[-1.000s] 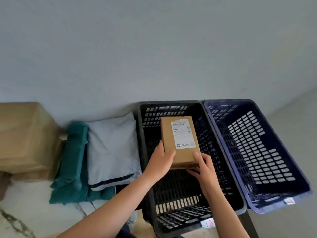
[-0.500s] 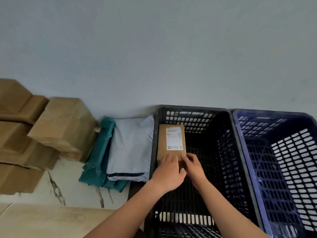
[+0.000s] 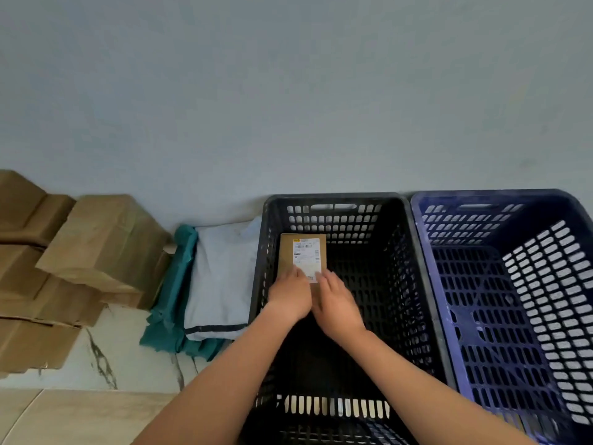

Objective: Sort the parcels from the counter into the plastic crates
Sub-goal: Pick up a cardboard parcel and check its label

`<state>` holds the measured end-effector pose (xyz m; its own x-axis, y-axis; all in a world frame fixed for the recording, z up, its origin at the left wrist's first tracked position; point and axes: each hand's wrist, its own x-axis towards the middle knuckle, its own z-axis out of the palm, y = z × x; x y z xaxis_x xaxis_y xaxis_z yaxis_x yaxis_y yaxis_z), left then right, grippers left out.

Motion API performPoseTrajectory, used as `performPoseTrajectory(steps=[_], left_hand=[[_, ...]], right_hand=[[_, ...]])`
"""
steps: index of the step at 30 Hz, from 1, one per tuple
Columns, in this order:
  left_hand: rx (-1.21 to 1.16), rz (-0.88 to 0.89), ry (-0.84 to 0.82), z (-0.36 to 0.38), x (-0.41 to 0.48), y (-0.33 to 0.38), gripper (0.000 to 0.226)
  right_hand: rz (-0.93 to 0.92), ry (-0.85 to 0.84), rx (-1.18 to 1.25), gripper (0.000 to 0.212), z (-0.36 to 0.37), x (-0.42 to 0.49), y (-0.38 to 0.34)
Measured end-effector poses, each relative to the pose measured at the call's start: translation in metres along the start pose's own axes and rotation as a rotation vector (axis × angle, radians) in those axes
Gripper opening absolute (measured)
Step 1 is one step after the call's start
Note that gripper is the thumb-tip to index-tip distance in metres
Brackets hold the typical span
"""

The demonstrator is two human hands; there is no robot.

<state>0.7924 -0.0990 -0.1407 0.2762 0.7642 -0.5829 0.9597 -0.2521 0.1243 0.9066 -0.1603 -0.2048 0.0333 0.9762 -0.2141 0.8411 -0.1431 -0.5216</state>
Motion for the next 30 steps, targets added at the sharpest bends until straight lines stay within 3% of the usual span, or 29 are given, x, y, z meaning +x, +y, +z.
performPoseTrajectory(steps=[5,12,15,20,22,24,30], left_hand=[[0.059,-0.036,-0.042,-0.014,0.042,-0.006,0.069],[0.076,-0.036,-0.054,0.0,0.058,-0.009,0.066],[0.105,-0.004,-0.06,0.0,0.066,-0.016,0.065],[0.125,-0.004,-0.093,-0.021,0.06,-0.012,0.049],[0.095,-0.001,-0.165,-0.037,0.052,-0.011,0.039],[0.009,0.025,-0.159,-0.053,0.041,-0.008,0.039],[-0.766,0.269,0.341,-0.084,-0.024,0.014,0.044]], right_hand=[[-0.129,-0.135,-0.28,0.07,0.0,0.003,-0.008],[-0.085,-0.144,-0.334,0.071,0.012,0.012,-0.009],[-0.068,-0.16,-0.412,0.062,0.013,0.026,-0.016],[-0.045,-0.331,-0.475,0.053,-0.011,0.032,-0.028],[-0.017,-0.402,-0.388,0.055,-0.028,0.031,-0.028],[0.064,-0.367,-0.168,0.052,-0.05,0.031,-0.025],[0.171,0.194,0.874,0.042,-0.122,0.007,-0.02]])
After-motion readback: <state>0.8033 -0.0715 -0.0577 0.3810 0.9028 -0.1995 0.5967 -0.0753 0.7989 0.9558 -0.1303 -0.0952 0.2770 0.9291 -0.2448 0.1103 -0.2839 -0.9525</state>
